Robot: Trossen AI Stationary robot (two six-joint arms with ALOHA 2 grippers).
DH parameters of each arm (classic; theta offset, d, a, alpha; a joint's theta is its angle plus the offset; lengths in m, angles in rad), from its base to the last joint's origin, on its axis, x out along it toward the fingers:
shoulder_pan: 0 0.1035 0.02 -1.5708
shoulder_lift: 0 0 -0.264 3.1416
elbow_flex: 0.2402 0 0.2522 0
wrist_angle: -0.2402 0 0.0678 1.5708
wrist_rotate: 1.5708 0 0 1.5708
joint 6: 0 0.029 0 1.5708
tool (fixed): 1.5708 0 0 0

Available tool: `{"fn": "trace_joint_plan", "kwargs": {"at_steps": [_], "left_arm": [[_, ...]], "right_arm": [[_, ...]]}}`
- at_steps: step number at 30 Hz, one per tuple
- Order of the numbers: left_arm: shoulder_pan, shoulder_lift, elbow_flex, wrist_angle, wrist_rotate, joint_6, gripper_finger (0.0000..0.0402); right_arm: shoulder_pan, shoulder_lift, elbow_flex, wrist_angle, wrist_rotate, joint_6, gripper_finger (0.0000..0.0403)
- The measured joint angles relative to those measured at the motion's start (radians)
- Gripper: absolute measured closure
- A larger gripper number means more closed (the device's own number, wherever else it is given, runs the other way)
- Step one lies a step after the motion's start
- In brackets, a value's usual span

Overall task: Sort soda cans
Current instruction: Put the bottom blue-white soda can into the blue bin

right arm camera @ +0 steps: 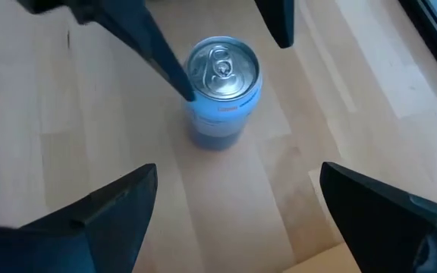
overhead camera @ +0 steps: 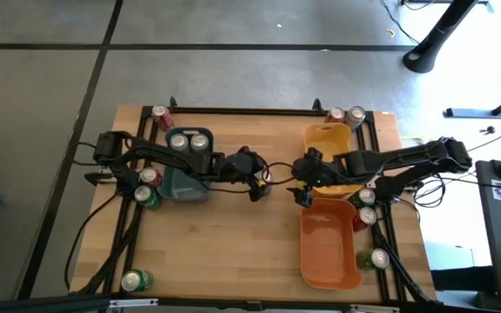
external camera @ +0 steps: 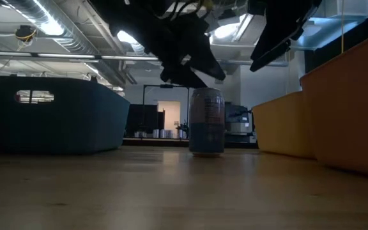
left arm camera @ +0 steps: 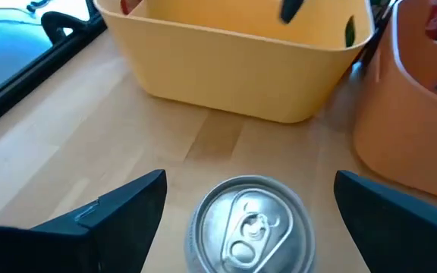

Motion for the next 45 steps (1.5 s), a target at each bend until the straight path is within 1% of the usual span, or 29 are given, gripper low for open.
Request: {"fn": "trace_joint_plan", "kwargs": {"at_steps": [11, 20, 23, 28, 31, 39, 45], "left_arm": [[-0.003, 0.05, 0.0, 0.008, -0.003, -0.05, 0.0034], [-0.003, 0.051, -0.005, 0.006, -0.003, -0.051, 0.0034], [0.003, 0.051, -0.063, 0.06, -0.005, -0.07, 0.0034], [0.003, 0.048, -0.154, 0.206, -0.003, -0.112, 0.0034], [0.0, 0.05, -0.17, 0.244, -0.004, -0.095, 0.0034], [0.006, 0.053, -0.17, 0.264, -0.005, -0.025, 0.0034], [0.006, 0.076, -0.169, 0.276, -0.006, -0.004, 0.0034]], "right_arm": [[0.004, 0.0, 0.0, 0.001, 0.008, 0.0, 0.0036], [0.004, 0.0, 0.0, 0.006, 0.007, 0.0, 0.0036], [0.004, 0.0, 0.0, 0.007, 0.007, 0.001, 0.0036], [0.004, 0.0, 0.0, 0.009, 0.007, 0.004, 0.0036], [0.004, 0.0, 0.0, 0.02, 0.008, 0.004, 0.0036], [0.004, 0.001, 0.0, 0.026, 0.01, 0.004, 0.0036], [0.004, 0.001, 0.0, 0.026, 0.021, 0.001, 0.0036]]}}
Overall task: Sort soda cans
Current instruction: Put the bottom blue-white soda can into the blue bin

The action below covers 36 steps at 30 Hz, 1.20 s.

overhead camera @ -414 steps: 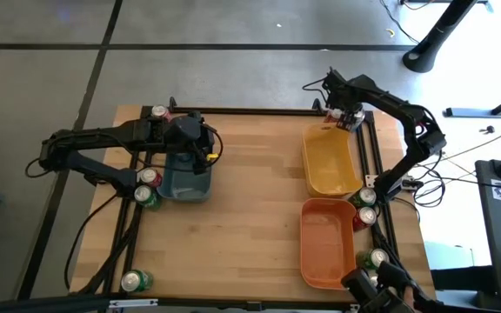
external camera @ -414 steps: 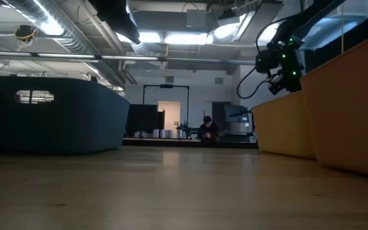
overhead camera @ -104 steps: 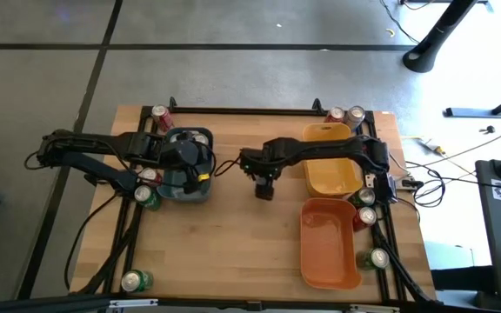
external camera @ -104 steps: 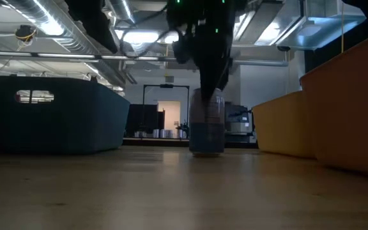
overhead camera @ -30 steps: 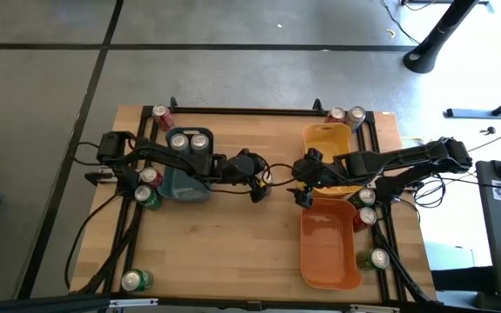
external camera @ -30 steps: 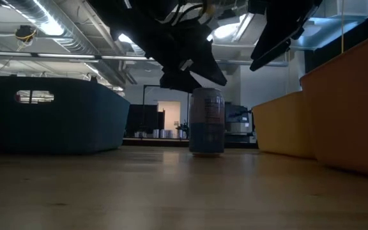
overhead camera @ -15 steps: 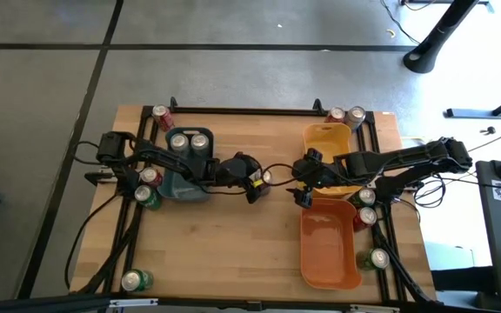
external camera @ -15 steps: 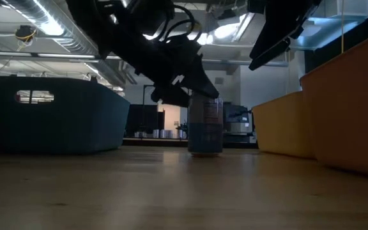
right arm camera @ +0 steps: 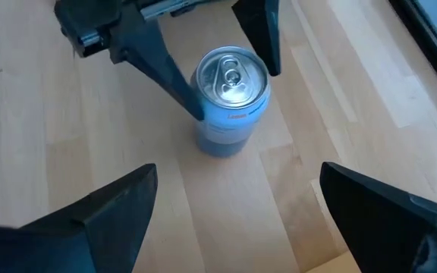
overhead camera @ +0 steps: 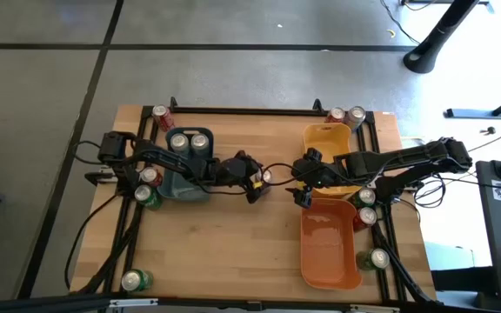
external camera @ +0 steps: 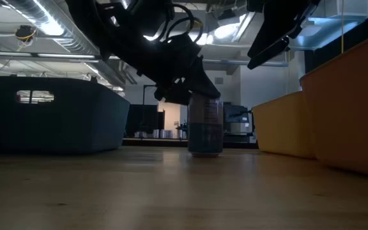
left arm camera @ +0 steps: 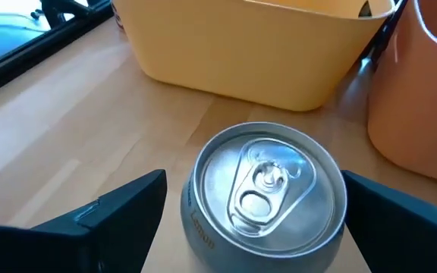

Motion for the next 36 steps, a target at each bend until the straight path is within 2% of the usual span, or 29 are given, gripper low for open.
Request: {"fn": "trace_joint_plan", "kwargs": {"at_steps": [9, 12, 17, 20, 26, 36], "left_arm": [[0.0, 0.038, -0.001, 0.054, -0.002, 0.0, 0.0037], [0.005, 0.038, 0.0, 0.049, 0.0, -0.001, 0.0055], [0.006, 0.036, -0.001, 0.062, -0.001, -0.004, 0.0107], [0.005, 0.016, -0.002, 0.058, -0.002, -0.003, 0.0108], [0.003, -0.125, -0.001, -0.028, -0.027, 0.004, 0.0108], [-0.041, -0.493, 0.0, -0.462, -0.213, -0.056, 0.0108]], "right_arm": [[0.0, 0.0, 0.0, 0.002, 0.015, 0.0, 0.0036], [0.0, 0.0, 0.0, 0.002, 0.015, 0.0, 0.0036], [0.0, 0.0, 0.0, 0.002, 0.015, -0.001, 0.0036], [0.0, 0.0, 0.0, 0.0, 0.015, -0.001, 0.0036], [0.0, 0.0, 0.0, -0.006, 0.015, -0.001, 0.0036], [0.0, 0.0, 0.0, -0.002, 0.018, -0.001, 0.0036]]}}
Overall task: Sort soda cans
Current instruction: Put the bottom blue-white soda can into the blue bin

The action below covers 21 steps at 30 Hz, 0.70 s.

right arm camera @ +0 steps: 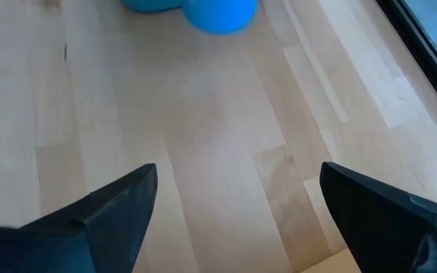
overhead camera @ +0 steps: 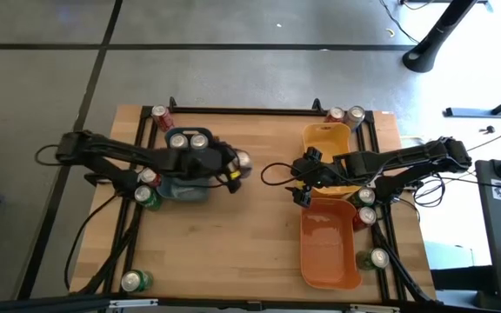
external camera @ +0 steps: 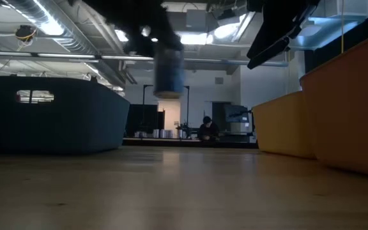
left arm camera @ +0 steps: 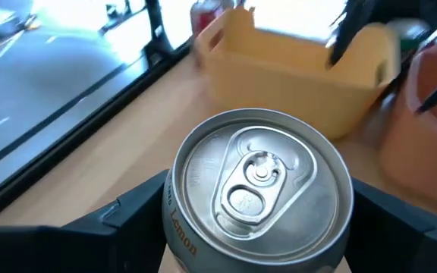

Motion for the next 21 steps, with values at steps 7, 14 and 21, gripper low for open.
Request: {"fn": "trace_joint_plan", "kwargs": {"at_steps": [7, 14, 21], "left_arm": [[-0.027, -0.166, 0.0, -0.237, -0.116, -0.081, 0.0108], [-0.056, -0.295, 0.002, -0.368, -0.193, -0.128, 0.0108], [-0.113, -0.398, -0.103, -0.57, -0.321, -0.336, 0.0108]], "right_arm": [[0.0, 0.0, 0.0, 0.006, 0.025, 0.005, 0.0036], [0.0, 0.0, 0.0, 0.009, 0.048, 0.007, 0.0036], [0.0, 0.0, 0.0, 0.012, 0.049, 0.02, 0.0036]]}}
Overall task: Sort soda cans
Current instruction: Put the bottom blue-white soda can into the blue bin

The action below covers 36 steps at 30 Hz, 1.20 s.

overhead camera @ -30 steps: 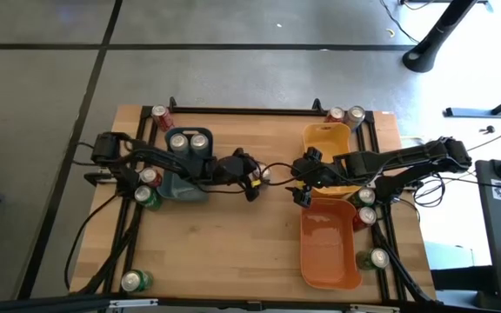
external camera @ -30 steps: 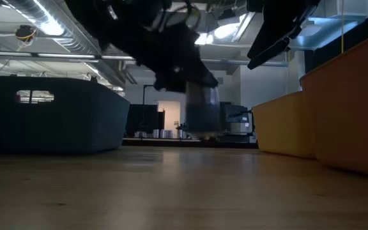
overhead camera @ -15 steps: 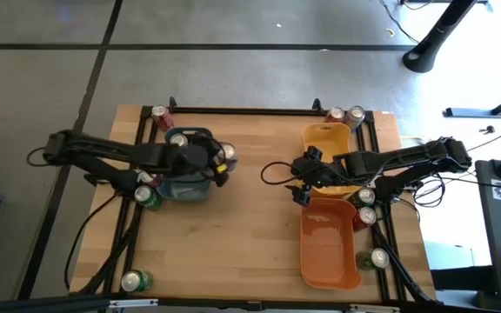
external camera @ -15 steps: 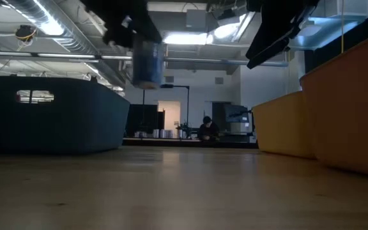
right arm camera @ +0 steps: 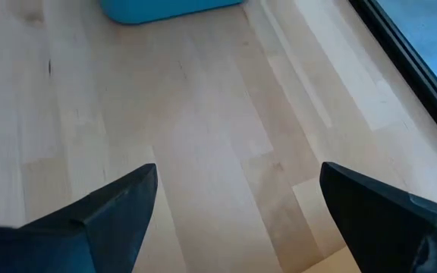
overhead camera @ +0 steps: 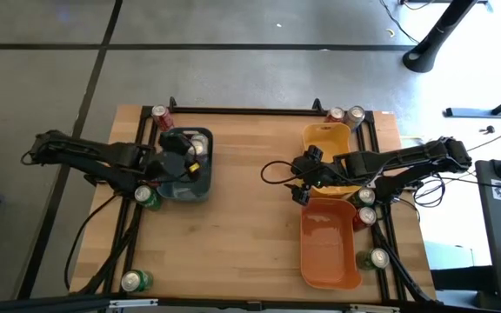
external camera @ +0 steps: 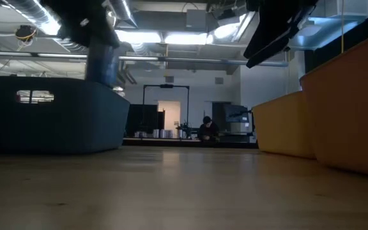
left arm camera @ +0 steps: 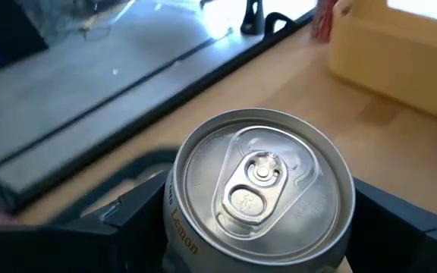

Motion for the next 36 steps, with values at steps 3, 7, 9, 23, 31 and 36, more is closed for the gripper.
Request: {"fn": "trace_joint_plan", "kwargs": {"at_steps": [3, 7, 9, 23, 31, 36], "left_arm": [[-0.018, -0.032, -0.086, 0.015, 0.005, -0.078, 0.0108], [-0.025, -0.046, -0.187, 0.072, -0.001, -0.154, 0.0108], [-0.024, -0.041, -0.244, 0.122, -0.002, -0.161, 0.0108], [-0.022, -0.038, -0.525, 0.549, -0.052, -0.152, 0.0108], [-0.022, -0.039, -0.58, 0.62, -0.061, -0.133, 0.0103], [-0.022, -0.039, -0.581, 0.618, -0.055, -0.124, 0.0062]], "right_arm": [[0.0, 0.0, 0.0, 0.0, 0.0, 0.0, 0.0036], [0.0, 0.0, 0.0, 0.011, 0.001, 0.0, 0.0036], [0.0, 0.0, 0.0, 0.024, 0.001, 0.0, 0.0036], [0.0, 0.001, 0.0, 0.038, 0.001, 0.005, 0.0036], [0.0, 0.001, 0.0, 0.041, 0.001, 0.006, 0.0036], [-0.001, 0.001, 0.0, 0.041, 0.001, 0.006, 0.0036]]}}
